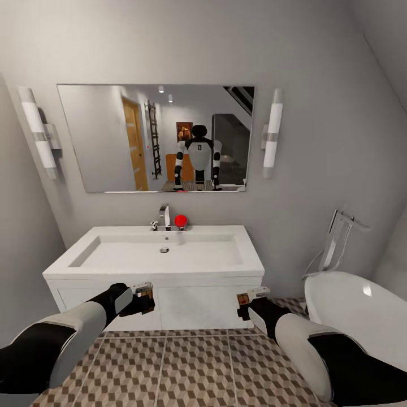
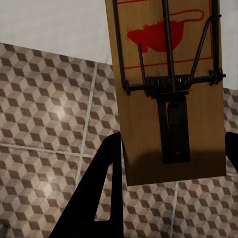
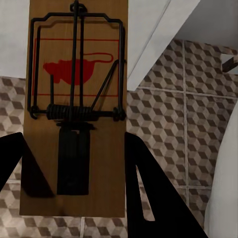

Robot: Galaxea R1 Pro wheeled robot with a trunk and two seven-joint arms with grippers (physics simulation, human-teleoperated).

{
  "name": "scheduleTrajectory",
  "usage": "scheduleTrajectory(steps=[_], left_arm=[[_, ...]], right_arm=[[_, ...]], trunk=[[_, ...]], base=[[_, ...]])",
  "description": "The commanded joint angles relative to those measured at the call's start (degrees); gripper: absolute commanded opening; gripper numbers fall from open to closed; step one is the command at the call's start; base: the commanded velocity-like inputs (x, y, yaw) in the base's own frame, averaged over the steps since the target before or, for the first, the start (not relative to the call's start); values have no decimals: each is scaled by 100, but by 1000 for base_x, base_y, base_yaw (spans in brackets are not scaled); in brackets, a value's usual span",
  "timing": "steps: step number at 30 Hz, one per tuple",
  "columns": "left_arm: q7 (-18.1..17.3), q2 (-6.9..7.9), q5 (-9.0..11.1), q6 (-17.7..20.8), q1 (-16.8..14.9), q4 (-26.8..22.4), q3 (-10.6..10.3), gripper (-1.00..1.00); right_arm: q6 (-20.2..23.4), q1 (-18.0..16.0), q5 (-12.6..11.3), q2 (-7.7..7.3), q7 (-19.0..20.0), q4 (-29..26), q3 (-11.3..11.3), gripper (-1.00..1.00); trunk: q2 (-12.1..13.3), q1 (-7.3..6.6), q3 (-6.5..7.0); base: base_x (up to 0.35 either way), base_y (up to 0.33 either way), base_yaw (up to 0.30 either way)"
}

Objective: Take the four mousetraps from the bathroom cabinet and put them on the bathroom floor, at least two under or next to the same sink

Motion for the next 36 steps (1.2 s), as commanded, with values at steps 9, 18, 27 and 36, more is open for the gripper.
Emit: scheduleTrajectory(steps=[9,18,27,36], left_arm=[[30,1,48,21,-2,-14,-41,-100],[30,1,48,20,-2,-14,-41,-100],[38,-5,48,25,-2,-14,-41,-100],[39,-8,48,27,-2,-14,-33,-100]], right_arm=[[21,-8,28,0,-7,7,31,-100],[28,-8,28,1,-4,7,31,-100],[22,-8,28,2,-21,7,31,-100],[22,-8,28,2,-20,7,31,-100]], trunk=[[-8,2,-10],[-8,2,-10],[-8,2,-10],[-8,2,-10]], base=[[0,0,0],[0,0,0],[-78,0,0],[-144,0,0]])
